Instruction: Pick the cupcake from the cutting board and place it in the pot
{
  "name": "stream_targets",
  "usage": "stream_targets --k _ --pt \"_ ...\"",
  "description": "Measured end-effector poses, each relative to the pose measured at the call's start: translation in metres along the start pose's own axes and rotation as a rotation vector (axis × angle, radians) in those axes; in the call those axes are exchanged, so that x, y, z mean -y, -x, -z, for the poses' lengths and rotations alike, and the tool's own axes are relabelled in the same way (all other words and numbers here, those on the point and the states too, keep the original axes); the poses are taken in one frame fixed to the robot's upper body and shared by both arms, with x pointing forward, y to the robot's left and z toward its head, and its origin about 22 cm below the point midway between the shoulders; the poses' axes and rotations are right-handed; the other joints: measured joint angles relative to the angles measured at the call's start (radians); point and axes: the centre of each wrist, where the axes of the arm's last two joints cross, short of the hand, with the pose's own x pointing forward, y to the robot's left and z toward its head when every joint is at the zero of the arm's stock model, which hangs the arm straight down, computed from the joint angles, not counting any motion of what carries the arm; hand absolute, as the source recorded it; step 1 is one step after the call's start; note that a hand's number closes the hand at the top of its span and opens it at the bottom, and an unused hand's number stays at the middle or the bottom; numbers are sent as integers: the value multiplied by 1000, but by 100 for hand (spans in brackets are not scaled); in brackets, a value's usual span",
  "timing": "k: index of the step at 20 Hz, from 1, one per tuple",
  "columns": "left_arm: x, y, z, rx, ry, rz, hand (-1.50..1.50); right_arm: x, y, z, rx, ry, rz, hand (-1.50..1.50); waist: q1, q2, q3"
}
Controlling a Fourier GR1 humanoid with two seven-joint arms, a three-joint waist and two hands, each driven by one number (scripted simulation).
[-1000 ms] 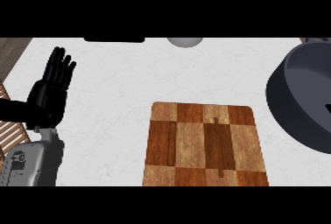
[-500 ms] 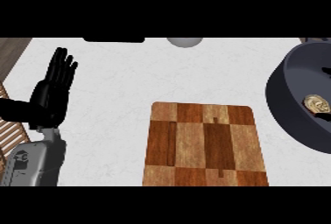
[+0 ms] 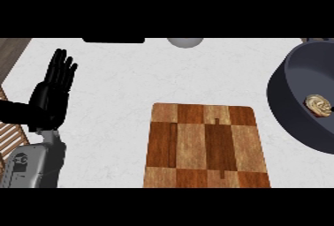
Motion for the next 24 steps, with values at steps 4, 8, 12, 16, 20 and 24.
stream_targets --k 4,8,12,16,20,24 --pt "-1 -3 1 4 5 0 0 20 -4 -4 -15 87 105 -150 2 1 1" --pt "1 -2 0 5 12 -1 0 45 -2 -22 -28 175 160 -150 7 6 2" --pt "1 -8 3 8 16 -4 0 71 -4 -38 -45 232 197 -150 13 9 4" --pt "0 -8 4 15 17 -2 0 88 -6 -52 -57 277 205 -150 16 13 6" --pt "2 -6 3 15 10 -8 0 104 -8 -66 -63 316 210 -150 17 15 8" --pt "0 -9 4 14 13 -12 0 119 -12 -76 -70 335 203 -150 17 16 10"
